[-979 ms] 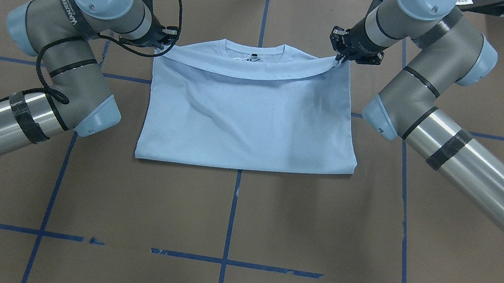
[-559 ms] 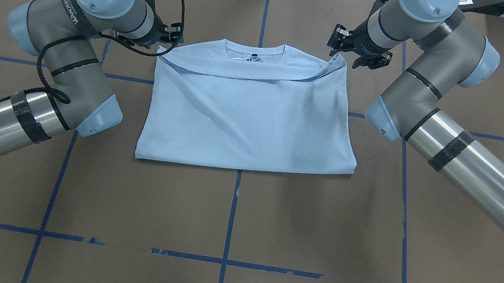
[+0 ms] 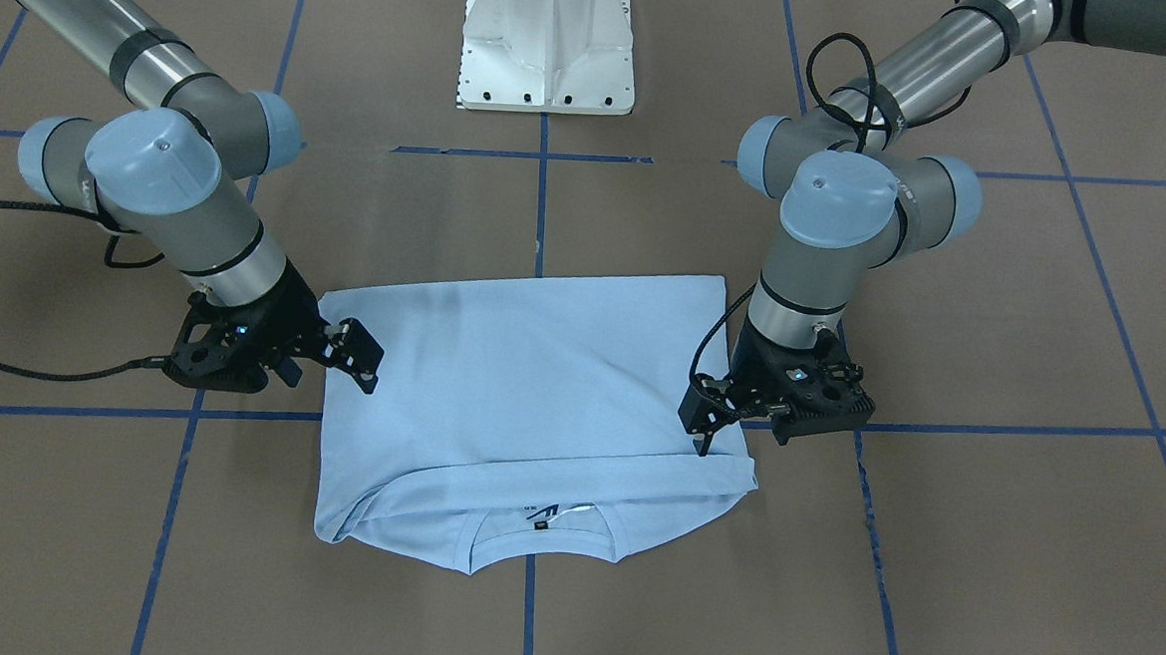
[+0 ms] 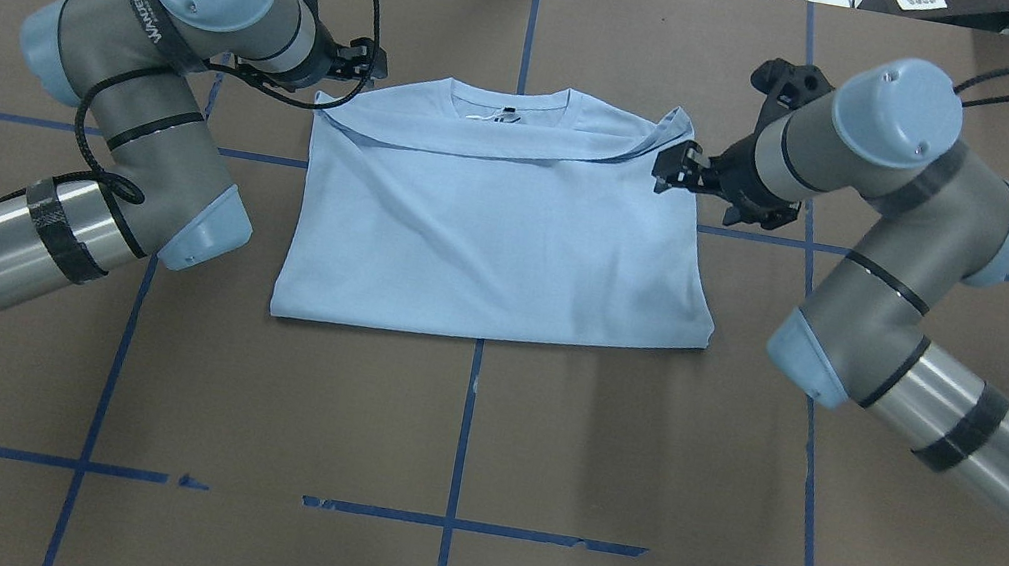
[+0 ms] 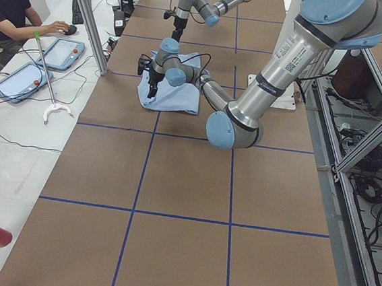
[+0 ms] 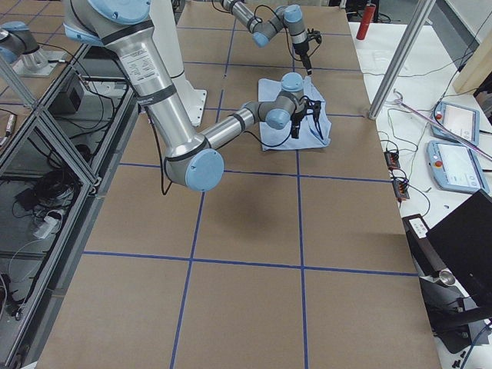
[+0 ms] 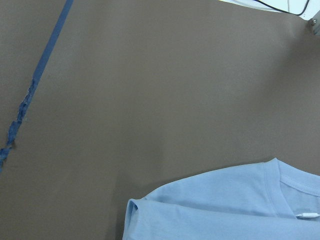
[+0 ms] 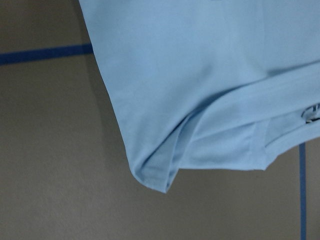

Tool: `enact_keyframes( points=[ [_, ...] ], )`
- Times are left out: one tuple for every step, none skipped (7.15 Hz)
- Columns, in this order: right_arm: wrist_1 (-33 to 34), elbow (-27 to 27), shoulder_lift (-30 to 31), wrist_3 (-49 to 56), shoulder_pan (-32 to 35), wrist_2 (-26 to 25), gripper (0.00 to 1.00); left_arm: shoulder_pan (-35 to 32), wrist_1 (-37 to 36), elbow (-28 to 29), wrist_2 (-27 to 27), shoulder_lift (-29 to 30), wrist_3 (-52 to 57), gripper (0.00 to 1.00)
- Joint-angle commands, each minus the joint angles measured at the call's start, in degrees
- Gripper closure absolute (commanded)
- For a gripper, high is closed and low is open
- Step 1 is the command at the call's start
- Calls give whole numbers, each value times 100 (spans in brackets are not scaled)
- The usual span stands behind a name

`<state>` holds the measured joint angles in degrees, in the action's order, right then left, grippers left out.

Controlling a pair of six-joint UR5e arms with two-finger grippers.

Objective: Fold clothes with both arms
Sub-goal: 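Move the right gripper to the folded shirt's corner nearest it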

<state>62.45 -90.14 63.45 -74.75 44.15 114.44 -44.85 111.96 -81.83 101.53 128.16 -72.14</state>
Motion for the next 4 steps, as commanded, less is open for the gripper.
enact_keyframes(
  points=[
    [318, -573, 579, -48, -449, -219, 0, 3, -52, -122, 111, -19, -10, 1],
    [608, -592, 589, -48, -642, -438, 0, 3, -52, -148, 112, -19, -19, 1],
    [698, -584, 589, -48, -714, -492, 0, 12, -52, -157, 112, -36, -19, 1],
    [707, -575, 589, -48, -723, -492, 2, 12, -52, -157, 112, -36, -19, 1]
  ],
)
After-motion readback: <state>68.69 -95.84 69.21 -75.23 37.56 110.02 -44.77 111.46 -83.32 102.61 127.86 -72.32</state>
